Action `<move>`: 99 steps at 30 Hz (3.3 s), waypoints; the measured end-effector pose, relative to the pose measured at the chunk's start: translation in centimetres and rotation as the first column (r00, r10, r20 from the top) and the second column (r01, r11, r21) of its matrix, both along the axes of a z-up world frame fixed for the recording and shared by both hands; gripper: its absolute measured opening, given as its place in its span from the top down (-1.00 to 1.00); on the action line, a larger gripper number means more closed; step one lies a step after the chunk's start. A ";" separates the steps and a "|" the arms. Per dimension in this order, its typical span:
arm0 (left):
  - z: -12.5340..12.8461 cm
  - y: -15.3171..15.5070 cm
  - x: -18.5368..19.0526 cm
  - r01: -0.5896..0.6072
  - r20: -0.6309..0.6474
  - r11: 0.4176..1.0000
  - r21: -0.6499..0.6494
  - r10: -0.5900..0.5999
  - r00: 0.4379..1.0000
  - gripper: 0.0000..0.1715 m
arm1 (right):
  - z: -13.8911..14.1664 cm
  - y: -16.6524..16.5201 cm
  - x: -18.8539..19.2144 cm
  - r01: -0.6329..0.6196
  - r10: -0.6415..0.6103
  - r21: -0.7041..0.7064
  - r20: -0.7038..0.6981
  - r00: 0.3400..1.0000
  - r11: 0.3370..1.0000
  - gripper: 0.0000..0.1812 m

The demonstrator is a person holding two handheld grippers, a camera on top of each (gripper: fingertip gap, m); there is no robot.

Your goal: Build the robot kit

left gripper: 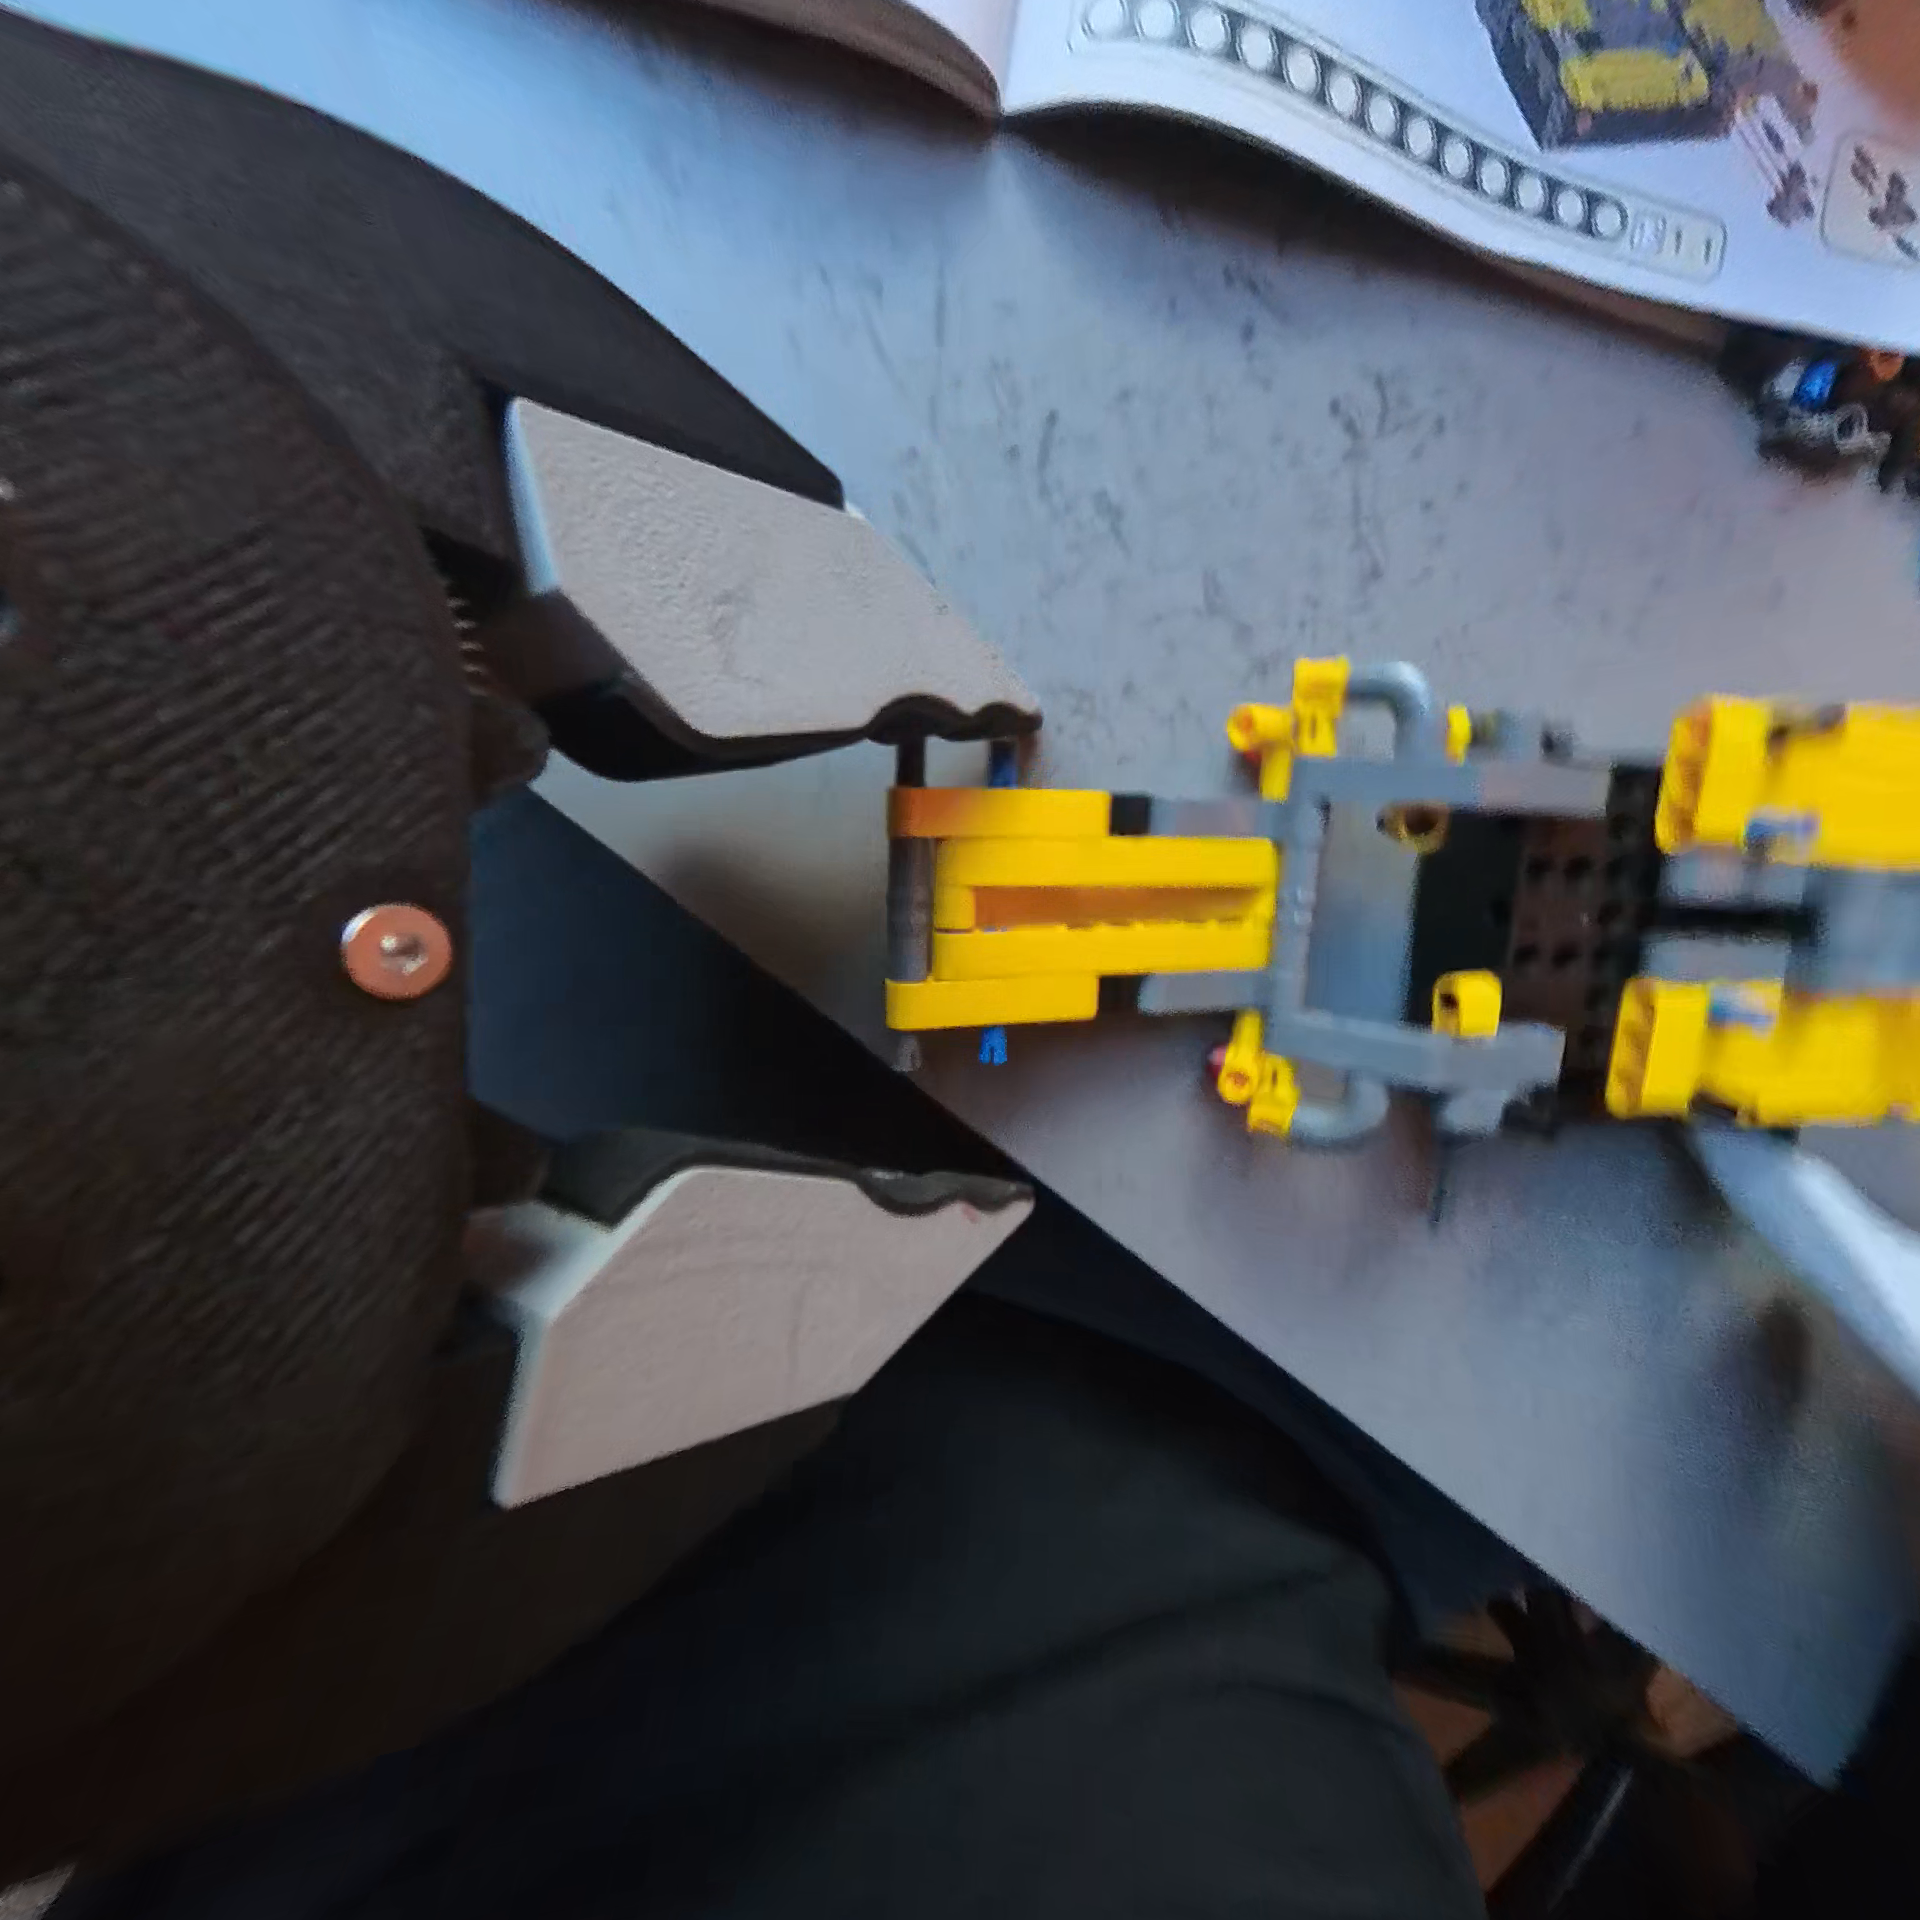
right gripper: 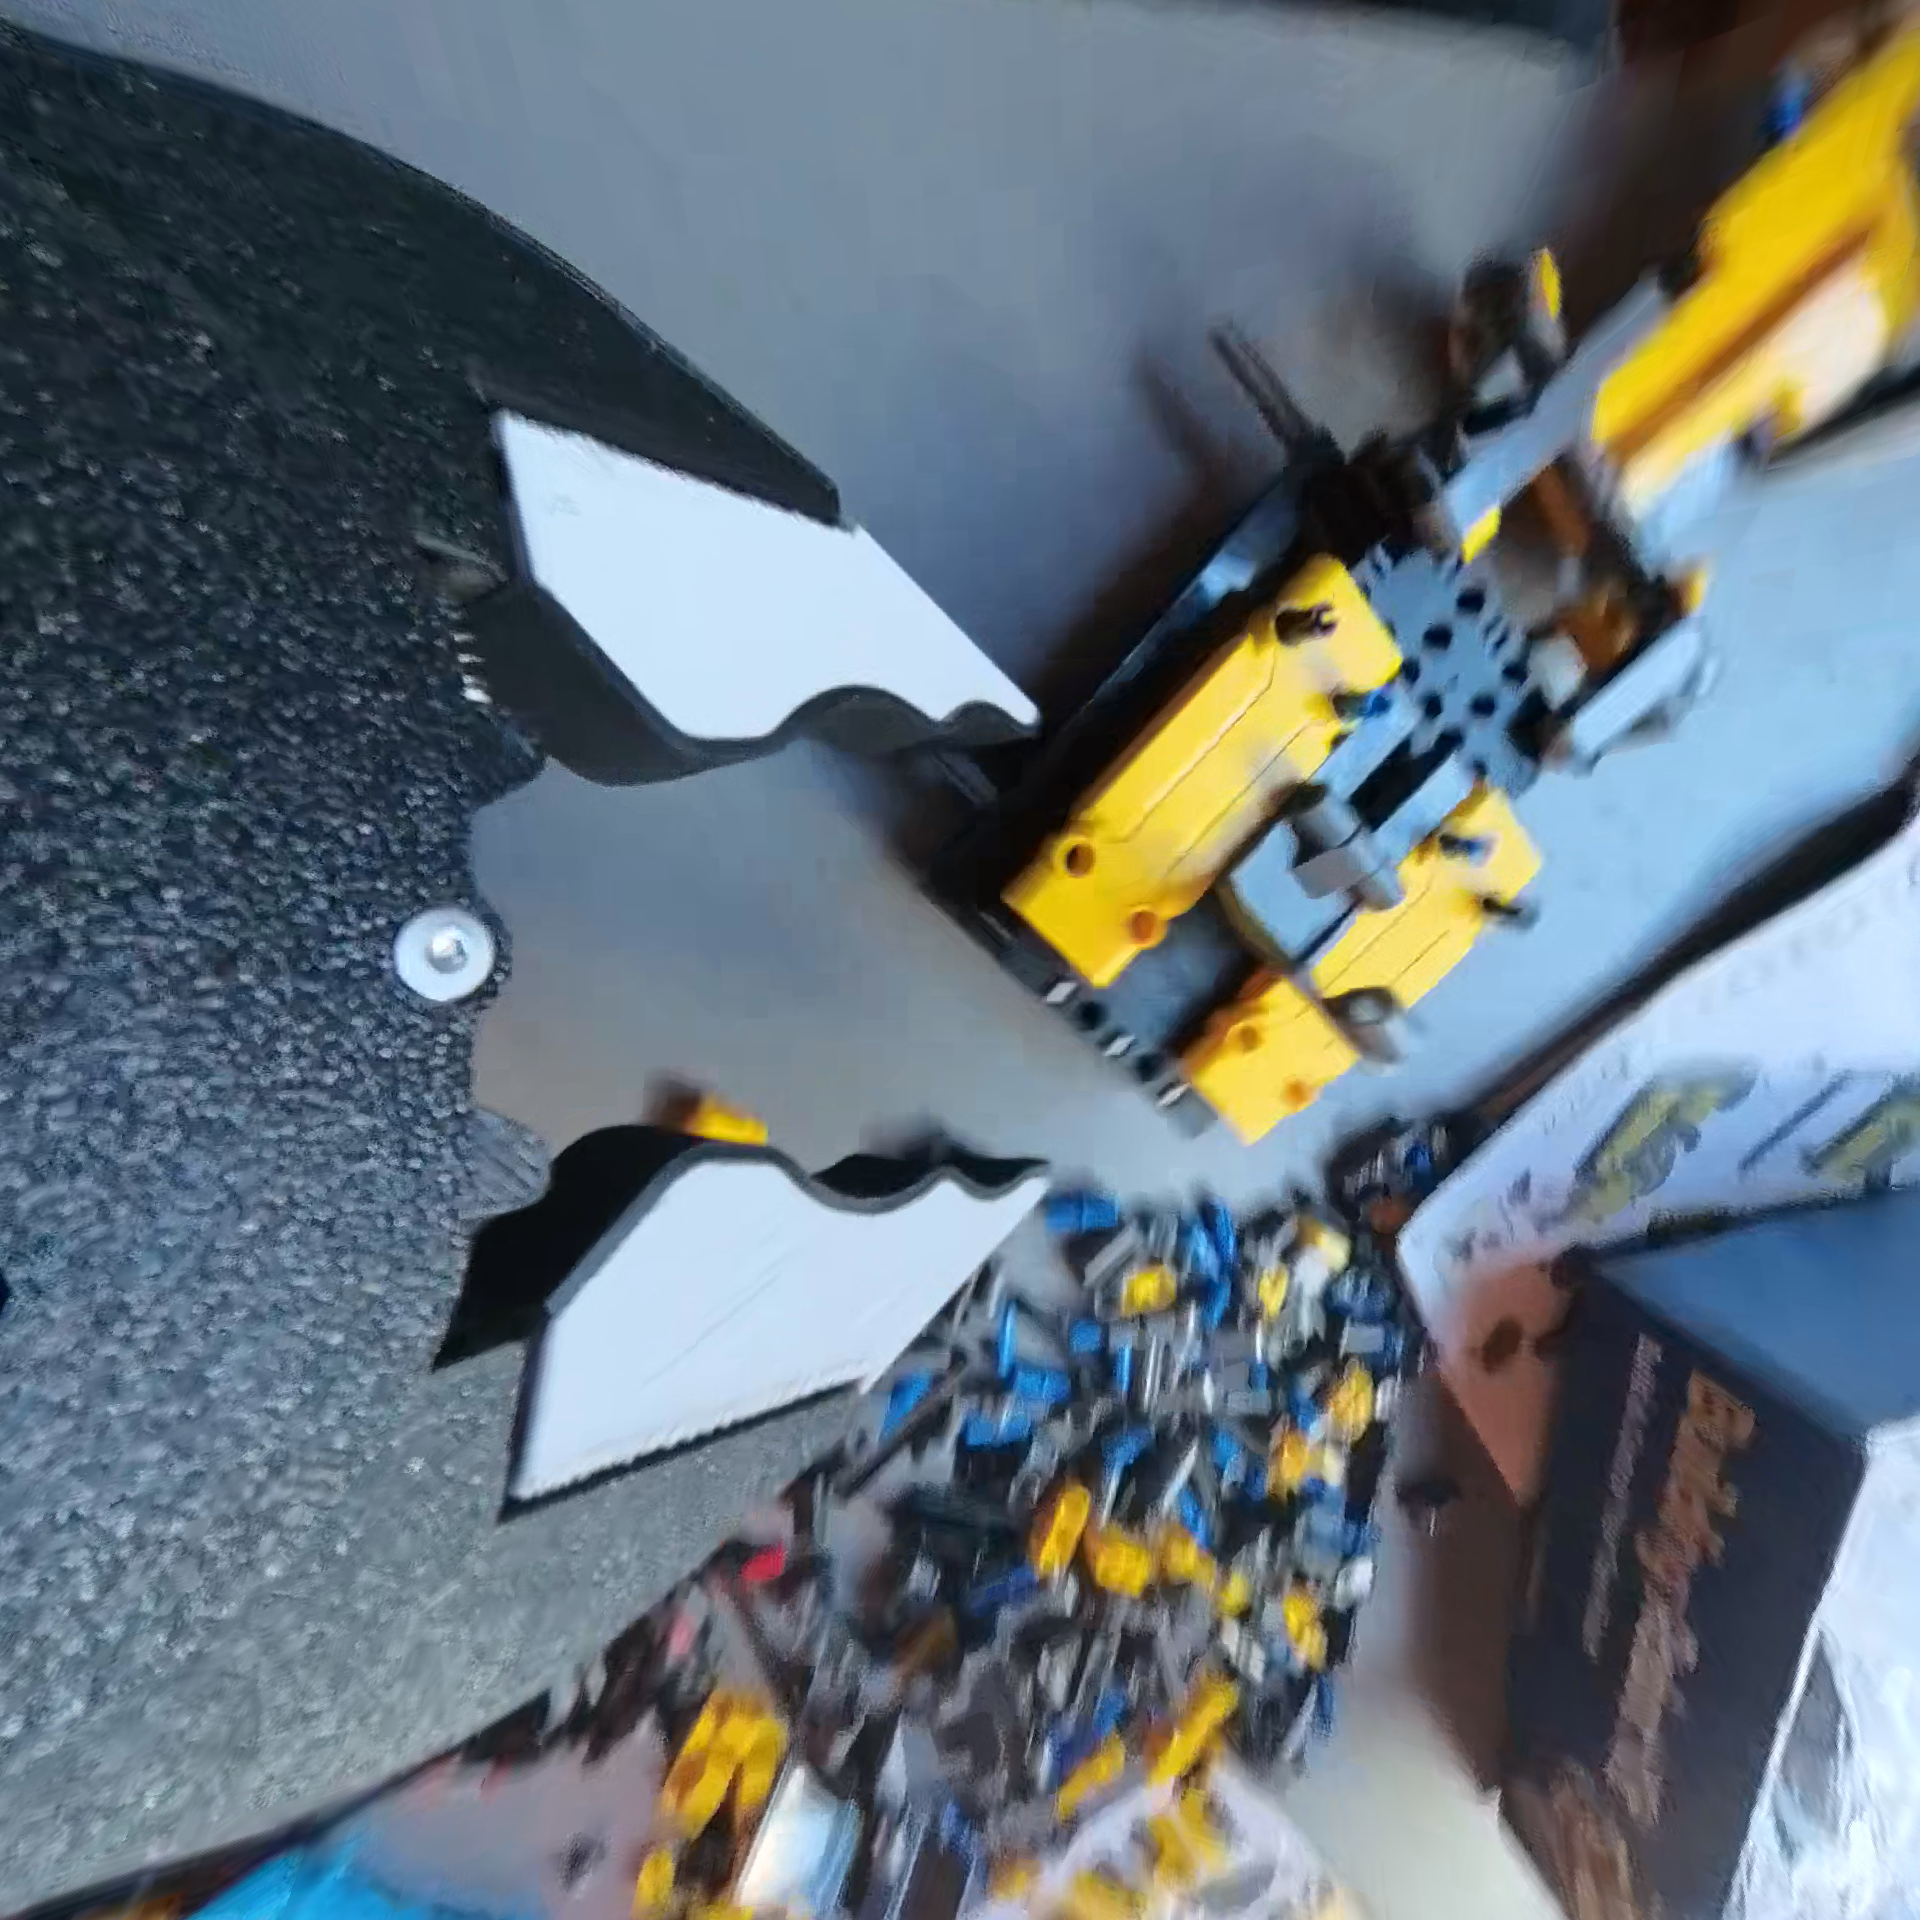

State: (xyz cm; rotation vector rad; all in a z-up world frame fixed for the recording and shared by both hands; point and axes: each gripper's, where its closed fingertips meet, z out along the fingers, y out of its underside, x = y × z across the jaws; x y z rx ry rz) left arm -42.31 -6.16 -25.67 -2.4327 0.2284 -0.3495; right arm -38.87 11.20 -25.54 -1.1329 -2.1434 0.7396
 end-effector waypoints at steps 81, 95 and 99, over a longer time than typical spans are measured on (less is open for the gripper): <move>1.4 7.3 -4.5 -0.044 0.035 0.973 0.227 0.037 0.999 0.89 | 1.3 -2.1 -1.0 -0.029 0.019 -0.225 -0.046 0.999 0.974 0.73; 1.3 7.5 -3.7 -0.001 0.058 0.976 0.216 -0.012 0.998 0.93 | 1.0 -3.5 -1.1 -0.061 0.060 -0.256 -0.012 0.998 0.965 0.93; 1.2 7.7 -3.8 -0.008 0.001 0.975 0.224 0.008 1.000 0.94 | 1.8 -3.0 -1.2 -0.025 0.006 -0.194 -0.094 0.996 0.981 0.73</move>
